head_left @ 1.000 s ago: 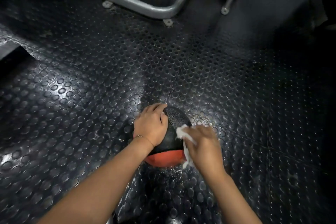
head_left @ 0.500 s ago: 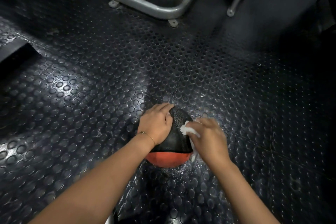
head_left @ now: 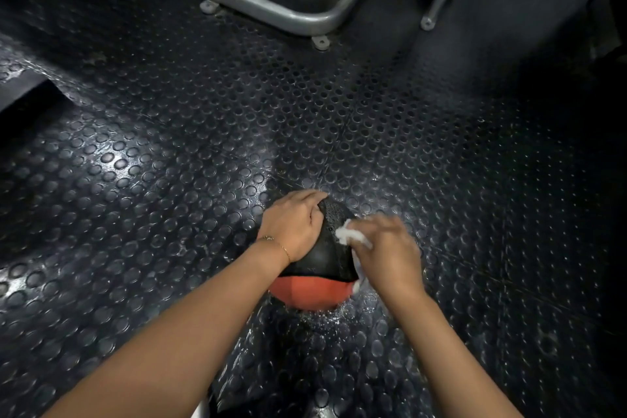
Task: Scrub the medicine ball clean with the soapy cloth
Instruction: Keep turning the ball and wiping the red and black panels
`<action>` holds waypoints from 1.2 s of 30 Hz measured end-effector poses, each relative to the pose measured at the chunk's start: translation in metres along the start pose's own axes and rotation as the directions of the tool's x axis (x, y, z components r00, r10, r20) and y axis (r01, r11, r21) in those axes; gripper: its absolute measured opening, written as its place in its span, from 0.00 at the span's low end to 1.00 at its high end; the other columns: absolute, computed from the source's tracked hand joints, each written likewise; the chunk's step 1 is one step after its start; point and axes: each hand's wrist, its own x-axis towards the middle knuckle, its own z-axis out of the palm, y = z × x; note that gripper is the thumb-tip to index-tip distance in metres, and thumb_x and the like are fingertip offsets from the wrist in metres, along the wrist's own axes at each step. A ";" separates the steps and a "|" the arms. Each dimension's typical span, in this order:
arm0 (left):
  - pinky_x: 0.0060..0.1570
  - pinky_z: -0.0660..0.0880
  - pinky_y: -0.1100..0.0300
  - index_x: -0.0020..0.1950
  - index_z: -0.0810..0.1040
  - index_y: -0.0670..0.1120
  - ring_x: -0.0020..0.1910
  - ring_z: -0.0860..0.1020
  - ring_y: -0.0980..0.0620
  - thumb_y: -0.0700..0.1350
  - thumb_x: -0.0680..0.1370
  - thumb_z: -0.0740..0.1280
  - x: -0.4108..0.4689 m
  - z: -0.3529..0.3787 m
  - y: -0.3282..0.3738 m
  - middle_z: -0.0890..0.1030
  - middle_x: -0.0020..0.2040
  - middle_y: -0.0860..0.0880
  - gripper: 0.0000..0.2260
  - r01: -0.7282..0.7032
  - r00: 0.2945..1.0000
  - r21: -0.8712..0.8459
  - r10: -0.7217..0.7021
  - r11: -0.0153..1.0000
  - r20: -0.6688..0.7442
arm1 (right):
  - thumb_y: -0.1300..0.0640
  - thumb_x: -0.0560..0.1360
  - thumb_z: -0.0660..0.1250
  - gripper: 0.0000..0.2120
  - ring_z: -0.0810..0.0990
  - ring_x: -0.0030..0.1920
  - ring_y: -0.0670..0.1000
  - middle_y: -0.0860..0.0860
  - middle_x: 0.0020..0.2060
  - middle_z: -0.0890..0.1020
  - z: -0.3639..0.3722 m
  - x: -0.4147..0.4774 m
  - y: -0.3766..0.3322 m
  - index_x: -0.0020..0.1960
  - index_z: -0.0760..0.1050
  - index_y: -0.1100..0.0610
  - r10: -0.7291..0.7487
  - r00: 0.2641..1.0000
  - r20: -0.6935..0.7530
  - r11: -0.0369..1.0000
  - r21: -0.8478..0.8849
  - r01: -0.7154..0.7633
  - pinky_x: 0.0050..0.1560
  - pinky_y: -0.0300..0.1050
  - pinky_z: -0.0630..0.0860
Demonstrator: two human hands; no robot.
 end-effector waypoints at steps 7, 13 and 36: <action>0.64 0.61 0.63 0.72 0.67 0.53 0.71 0.64 0.57 0.45 0.82 0.51 -0.004 -0.004 -0.007 0.67 0.72 0.56 0.19 -0.014 0.999 -0.021 0.015 1.000 0.050 | 0.53 0.75 0.65 0.13 0.70 0.57 0.50 0.48 0.56 0.78 0.009 0.018 -0.007 0.59 0.76 0.50 0.190 0.981 0.035 0.971 0.141 -0.193 0.53 0.45 0.66; 0.67 0.64 0.53 0.75 0.59 0.47 0.72 0.60 0.48 0.50 0.82 0.48 0.001 -0.006 -0.003 0.59 0.75 0.47 0.21 0.217 0.975 0.106 -0.209 0.970 -0.080 | 0.59 0.70 0.71 0.10 0.73 0.50 0.44 0.44 0.49 0.78 -0.007 -0.040 -0.002 0.50 0.81 0.50 -0.007 0.998 0.059 0.967 0.254 -0.008 0.49 0.37 0.67; 0.59 0.68 0.61 0.70 0.70 0.55 0.67 0.69 0.56 0.59 0.71 0.35 -0.032 0.013 -0.016 0.70 0.69 0.57 0.35 0.126 0.986 -0.063 -0.132 0.990 -0.103 | 0.56 0.74 0.67 0.12 0.72 0.52 0.49 0.46 0.48 0.78 0.003 0.021 0.008 0.57 0.78 0.52 -0.064 0.990 0.124 0.975 0.221 0.036 0.49 0.44 0.68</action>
